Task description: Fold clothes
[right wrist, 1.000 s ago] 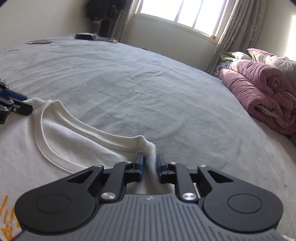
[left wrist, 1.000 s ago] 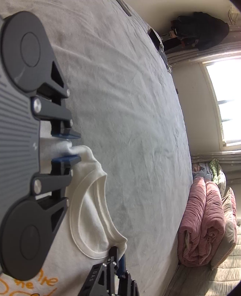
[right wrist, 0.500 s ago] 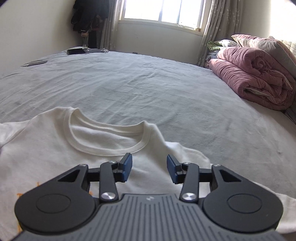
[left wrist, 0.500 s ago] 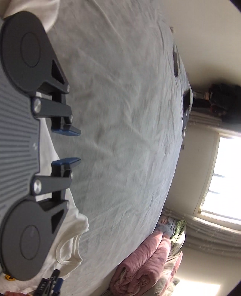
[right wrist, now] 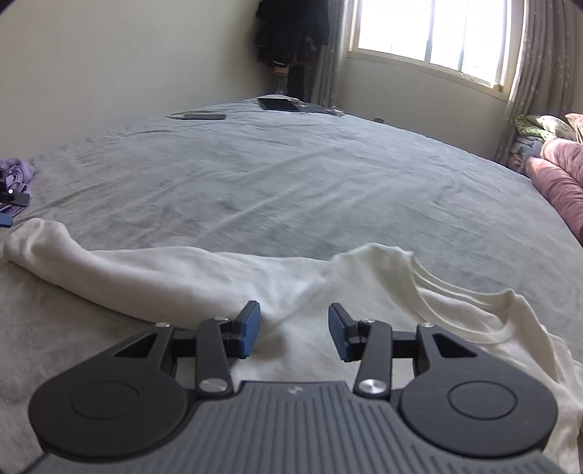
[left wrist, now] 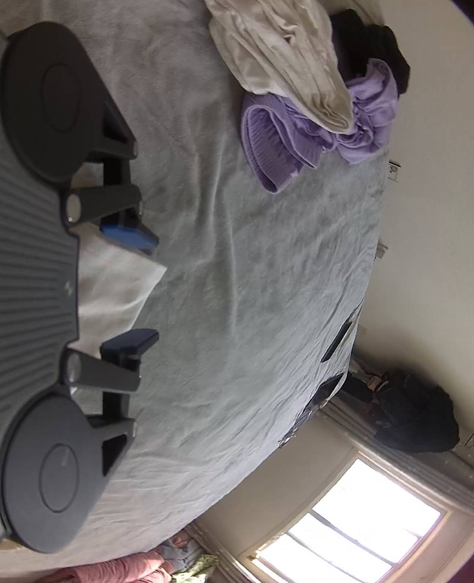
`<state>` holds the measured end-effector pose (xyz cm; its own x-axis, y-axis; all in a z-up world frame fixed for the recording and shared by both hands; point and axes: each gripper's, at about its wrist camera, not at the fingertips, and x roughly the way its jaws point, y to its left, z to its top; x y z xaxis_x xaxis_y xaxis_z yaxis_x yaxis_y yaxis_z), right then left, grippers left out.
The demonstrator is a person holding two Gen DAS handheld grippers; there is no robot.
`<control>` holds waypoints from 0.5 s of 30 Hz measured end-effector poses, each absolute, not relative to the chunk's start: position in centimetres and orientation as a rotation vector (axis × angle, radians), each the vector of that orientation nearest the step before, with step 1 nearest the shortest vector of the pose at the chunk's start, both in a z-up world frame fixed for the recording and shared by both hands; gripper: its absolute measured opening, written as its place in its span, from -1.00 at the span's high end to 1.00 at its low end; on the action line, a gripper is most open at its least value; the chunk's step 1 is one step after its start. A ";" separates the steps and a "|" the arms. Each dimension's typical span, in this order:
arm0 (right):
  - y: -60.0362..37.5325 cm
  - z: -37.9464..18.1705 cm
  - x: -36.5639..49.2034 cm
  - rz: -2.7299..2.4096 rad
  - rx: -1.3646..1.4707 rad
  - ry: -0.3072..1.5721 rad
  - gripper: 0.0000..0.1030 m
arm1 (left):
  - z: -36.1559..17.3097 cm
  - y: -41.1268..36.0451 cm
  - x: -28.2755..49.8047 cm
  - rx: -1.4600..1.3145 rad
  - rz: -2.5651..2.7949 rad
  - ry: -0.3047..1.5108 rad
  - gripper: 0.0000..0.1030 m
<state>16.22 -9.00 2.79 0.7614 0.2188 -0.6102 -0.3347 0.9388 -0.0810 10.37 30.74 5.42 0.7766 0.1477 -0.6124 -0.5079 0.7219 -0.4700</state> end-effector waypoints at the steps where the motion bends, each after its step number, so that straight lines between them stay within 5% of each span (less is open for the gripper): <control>1: -7.9 2.8 16.2 0.322 -0.196 0.640 0.12 | 5.1 31.4 10.4 -0.714 0.368 0.580 -0.07; 6: -2.2 2.8 16.0 0.416 -0.229 0.648 0.22 | 3.6 31.4 11.6 -0.736 0.327 0.660 -0.04; 8: -0.4 2.4 15.9 0.438 -0.246 0.654 0.40 | 3.6 30.9 11.8 -0.686 0.332 0.676 0.20; 10: 0.3 2.1 15.8 0.443 -0.259 0.654 0.56 | 3.6 30.8 11.8 -0.651 0.339 0.688 0.93; 12: 0.3 2.4 15.8 0.452 -0.252 0.668 0.74 | 3.9 31.0 11.2 -0.640 0.350 0.692 0.96; 15: 0.1 2.9 15.8 0.470 -0.233 0.695 0.76 | 4.1 31.6 10.2 -0.667 0.360 0.691 0.97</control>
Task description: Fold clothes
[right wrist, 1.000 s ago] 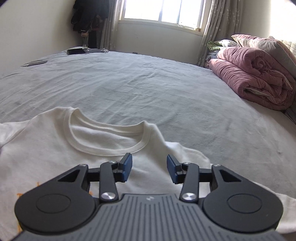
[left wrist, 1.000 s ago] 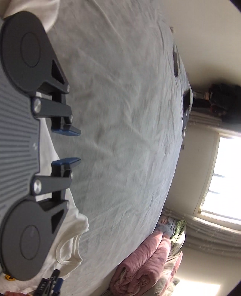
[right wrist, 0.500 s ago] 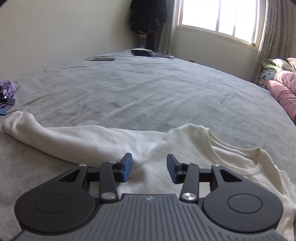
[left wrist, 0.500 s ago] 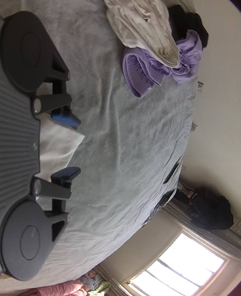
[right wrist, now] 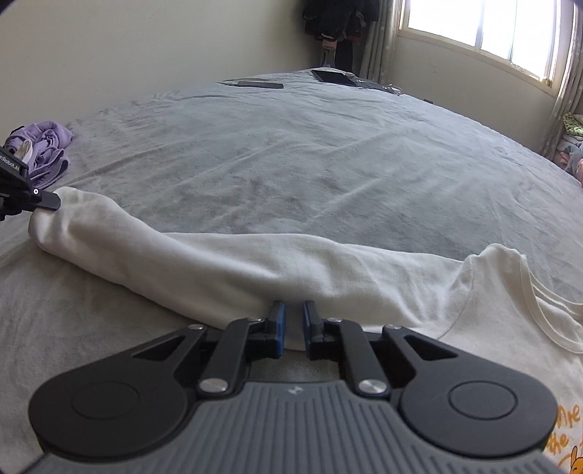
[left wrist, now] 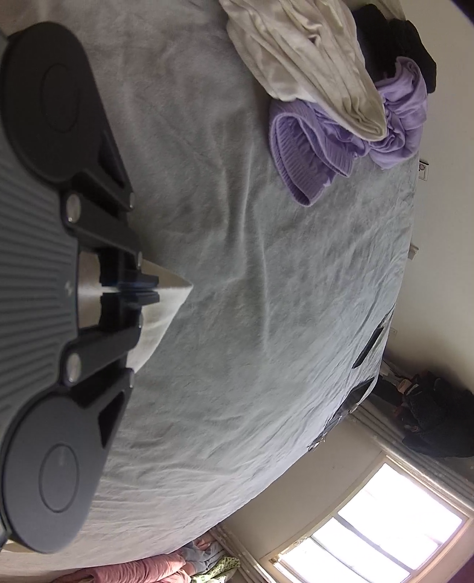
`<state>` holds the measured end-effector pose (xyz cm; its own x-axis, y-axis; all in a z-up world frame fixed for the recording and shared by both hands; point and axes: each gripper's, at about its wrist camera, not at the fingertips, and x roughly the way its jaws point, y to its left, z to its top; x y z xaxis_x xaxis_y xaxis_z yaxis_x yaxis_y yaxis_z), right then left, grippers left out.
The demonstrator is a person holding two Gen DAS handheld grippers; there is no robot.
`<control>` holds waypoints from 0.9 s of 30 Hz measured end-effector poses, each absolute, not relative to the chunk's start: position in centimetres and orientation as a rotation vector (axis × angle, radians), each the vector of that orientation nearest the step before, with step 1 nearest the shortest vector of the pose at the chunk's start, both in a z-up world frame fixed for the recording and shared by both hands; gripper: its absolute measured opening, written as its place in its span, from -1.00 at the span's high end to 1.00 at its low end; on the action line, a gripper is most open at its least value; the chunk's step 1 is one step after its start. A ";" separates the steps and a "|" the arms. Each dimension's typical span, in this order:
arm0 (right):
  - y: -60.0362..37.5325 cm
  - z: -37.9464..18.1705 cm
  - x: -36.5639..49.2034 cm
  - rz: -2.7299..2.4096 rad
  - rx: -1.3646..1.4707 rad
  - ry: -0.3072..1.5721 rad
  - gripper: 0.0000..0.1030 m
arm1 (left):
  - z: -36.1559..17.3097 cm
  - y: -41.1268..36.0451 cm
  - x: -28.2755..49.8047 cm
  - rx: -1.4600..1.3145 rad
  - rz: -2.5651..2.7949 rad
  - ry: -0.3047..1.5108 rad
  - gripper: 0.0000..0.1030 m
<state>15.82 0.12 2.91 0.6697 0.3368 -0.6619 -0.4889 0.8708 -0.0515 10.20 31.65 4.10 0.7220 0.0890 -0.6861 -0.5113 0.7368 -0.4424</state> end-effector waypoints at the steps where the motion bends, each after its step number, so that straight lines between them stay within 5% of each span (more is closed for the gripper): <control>1: 0.2 3.2 15.9 0.477 -0.226 0.700 0.76 | 4.1 31.9 9.9 -0.680 0.362 0.691 0.97; 9: 3.0 5.4 18.5 0.478 -0.217 0.679 0.62 | 3.5 32.6 8.0 -0.754 0.394 0.725 0.97; 13: 5.5 3.9 20.0 0.490 -0.324 0.730 0.08 | 3.4 32.9 8.0 -0.759 0.400 0.719 0.97; 15: 6.4 3.0 20.5 0.493 -0.363 0.747 0.07 | 3.4 33.2 8.0 -0.763 0.400 0.710 0.97; 16: 6.6 2.6 20.4 0.491 -0.368 0.742 0.09 | 3.4 33.3 8.0 -0.765 0.400 0.705 0.98; 17: 6.8 2.2 20.3 0.497 -0.370 0.734 0.43 | 3.4 33.4 8.0 -0.767 0.400 0.701 1.00; 19: 7.4 1.9 20.0 0.513 -0.385 0.722 0.79 | 3.4 33.6 8.0 -0.771 0.400 0.691 1.00; 27: 7.3 3.0 20.1 0.412 -0.325 0.631 0.97 | 3.6 34.4 7.8 -0.792 0.400 0.659 0.97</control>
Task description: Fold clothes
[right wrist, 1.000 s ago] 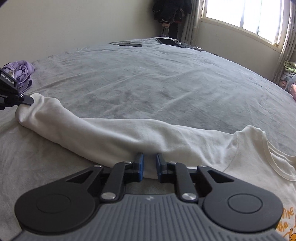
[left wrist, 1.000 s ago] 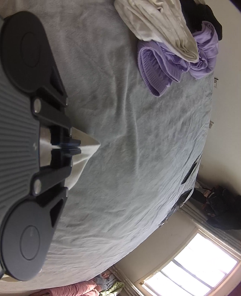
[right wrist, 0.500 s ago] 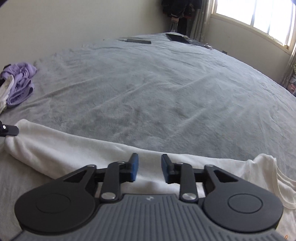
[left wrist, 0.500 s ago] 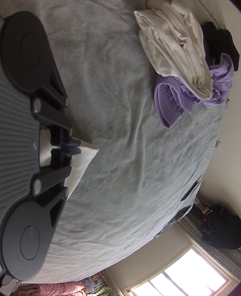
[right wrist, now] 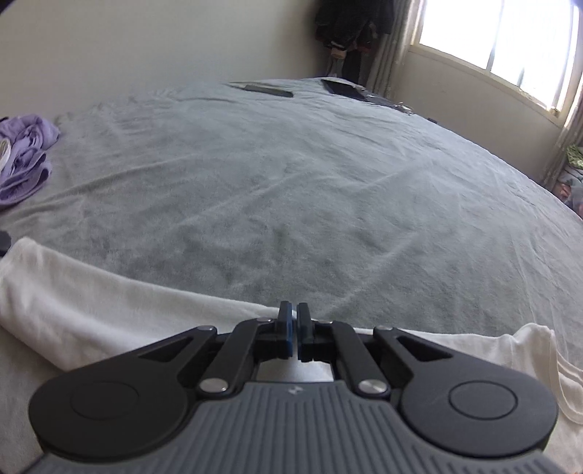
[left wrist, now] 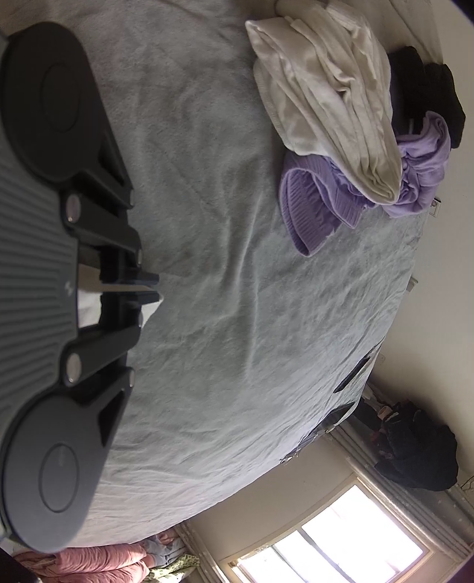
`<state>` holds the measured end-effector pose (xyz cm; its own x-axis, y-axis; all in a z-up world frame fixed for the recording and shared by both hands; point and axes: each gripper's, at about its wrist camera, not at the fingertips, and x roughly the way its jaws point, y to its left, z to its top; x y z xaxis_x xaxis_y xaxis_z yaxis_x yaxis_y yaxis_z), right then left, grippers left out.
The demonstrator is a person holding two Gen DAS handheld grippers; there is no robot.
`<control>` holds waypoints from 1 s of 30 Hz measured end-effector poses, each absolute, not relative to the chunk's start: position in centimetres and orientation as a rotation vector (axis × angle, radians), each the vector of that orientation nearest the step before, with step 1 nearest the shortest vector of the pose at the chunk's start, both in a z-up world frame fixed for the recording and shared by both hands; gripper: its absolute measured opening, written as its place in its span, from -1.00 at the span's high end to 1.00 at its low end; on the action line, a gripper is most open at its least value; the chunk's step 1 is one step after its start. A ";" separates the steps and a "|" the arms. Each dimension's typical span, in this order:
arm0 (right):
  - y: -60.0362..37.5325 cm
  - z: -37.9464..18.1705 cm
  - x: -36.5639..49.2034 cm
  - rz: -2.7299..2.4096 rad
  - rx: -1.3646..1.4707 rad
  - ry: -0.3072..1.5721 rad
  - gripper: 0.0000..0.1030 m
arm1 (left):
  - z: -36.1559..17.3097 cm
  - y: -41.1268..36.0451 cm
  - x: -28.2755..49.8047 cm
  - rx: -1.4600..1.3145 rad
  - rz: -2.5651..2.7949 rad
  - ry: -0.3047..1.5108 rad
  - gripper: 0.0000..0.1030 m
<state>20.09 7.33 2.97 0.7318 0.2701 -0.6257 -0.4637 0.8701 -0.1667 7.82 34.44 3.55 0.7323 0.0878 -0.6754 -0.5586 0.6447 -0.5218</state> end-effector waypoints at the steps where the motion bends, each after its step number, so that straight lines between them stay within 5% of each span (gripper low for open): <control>1: 7.3 3.1 20.0 0.388 -0.322 0.616 0.98 | 3.6 34.5 7.7 -0.798 0.399 0.658 0.91; 6: 5.3 4.6 18.8 0.409 -0.171 0.612 0.79 | 3.7 33.7 8.2 -0.762 0.361 0.677 0.31; 11: 1.8 4.2 17.4 0.402 -0.020 0.681 0.79 | 3.6 33.1 8.6 -0.742 0.333 0.686 0.17; 13: 2.0 2.7 16.8 0.410 -0.050 0.726 0.75 | 3.4 32.8 8.8 -0.725 0.340 0.699 0.34; 15: 3.3 2.0 15.3 0.412 -0.127 0.684 0.73 | 3.2 32.5 9.0 -0.708 0.347 0.711 0.95; 30: 10.2 1.3 11.3 0.548 -0.098 0.639 0.83 | 3.1 32.3 9.1 -0.666 0.426 0.712 0.98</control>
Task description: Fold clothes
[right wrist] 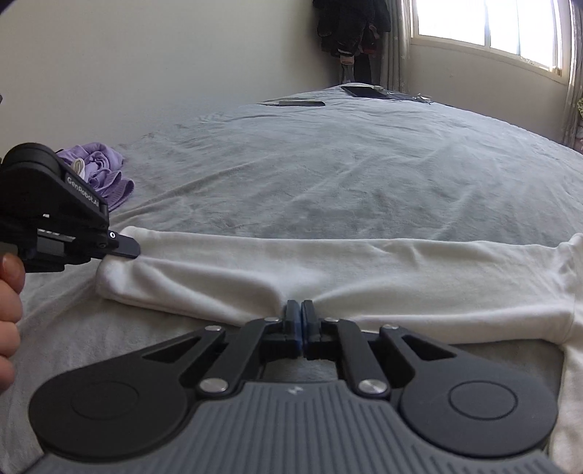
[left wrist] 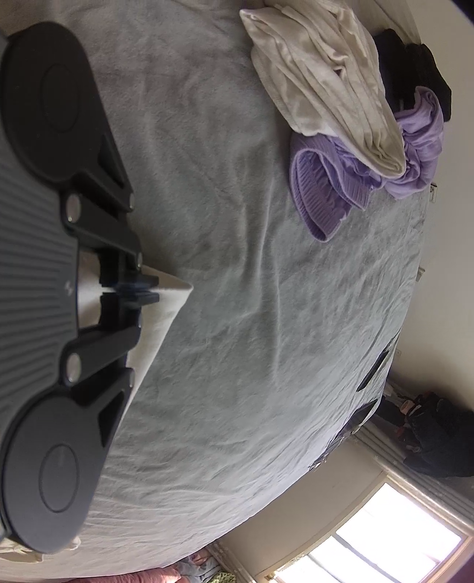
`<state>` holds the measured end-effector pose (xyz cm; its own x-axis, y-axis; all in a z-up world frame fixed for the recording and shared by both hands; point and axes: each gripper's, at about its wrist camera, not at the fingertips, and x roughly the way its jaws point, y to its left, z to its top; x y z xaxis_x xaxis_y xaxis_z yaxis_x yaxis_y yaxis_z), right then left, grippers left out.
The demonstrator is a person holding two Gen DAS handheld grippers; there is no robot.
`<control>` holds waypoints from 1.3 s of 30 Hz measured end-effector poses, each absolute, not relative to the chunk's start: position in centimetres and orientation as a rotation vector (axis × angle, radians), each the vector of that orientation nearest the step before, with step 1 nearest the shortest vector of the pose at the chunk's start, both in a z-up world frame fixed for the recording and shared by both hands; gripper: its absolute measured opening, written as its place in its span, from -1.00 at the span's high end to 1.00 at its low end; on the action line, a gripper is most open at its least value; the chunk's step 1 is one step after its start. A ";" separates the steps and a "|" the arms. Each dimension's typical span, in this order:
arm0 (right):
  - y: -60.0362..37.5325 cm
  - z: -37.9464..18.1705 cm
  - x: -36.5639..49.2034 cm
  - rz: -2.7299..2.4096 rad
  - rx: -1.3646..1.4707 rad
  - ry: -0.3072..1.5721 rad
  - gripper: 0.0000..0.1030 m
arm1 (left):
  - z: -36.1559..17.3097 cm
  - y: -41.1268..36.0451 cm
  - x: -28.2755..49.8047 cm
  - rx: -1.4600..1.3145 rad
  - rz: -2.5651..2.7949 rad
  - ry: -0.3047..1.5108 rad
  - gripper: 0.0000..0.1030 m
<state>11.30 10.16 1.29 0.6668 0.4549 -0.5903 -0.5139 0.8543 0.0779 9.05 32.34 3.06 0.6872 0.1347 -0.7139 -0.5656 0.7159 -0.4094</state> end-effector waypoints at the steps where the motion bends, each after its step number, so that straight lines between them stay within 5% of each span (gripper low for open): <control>1: 10.5 1.3 11.2 0.559 -0.090 0.639 0.83 | 3.2 32.5 9.0 -0.666 0.438 0.702 0.98; 12: 5.4 3.9 7.4 0.474 -0.023 0.634 0.81 | 2.8 33.2 9.4 -0.688 0.458 0.687 0.98; 16: -0.2 3.4 3.7 0.283 -0.069 0.626 0.09 | 2.9 33.0 9.5 -0.687 0.466 0.686 0.98; 22: -2.5 1.4 -1.4 0.254 -0.106 0.667 0.07 | 2.8 32.8 9.5 -0.691 0.480 0.681 0.98; 24: -2.7 1.1 -1.3 0.238 -0.111 0.666 0.10 | 2.8 32.8 9.5 -0.694 0.483 0.678 0.98; 26: -2.8 0.9 -1.2 0.221 -0.115 0.665 0.65 | 2.8 33.0 9.4 -0.710 0.485 0.670 0.98; 28: -2.9 0.7 -1.1 0.204 -0.120 0.664 0.88 | 2.8 33.3 9.3 -0.730 0.490 0.653 0.97; 39: -5.7 3.2 -2.1 0.306 0.207 0.580 0.84 | 4.7 33.2 9.6 -0.650 0.544 0.568 0.97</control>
<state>-2.14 -5.66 3.16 0.7932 0.3404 -0.5050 -0.2251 0.9343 0.2763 9.61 33.22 4.72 0.7165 0.2850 -0.6368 -0.6236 0.6709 -0.4013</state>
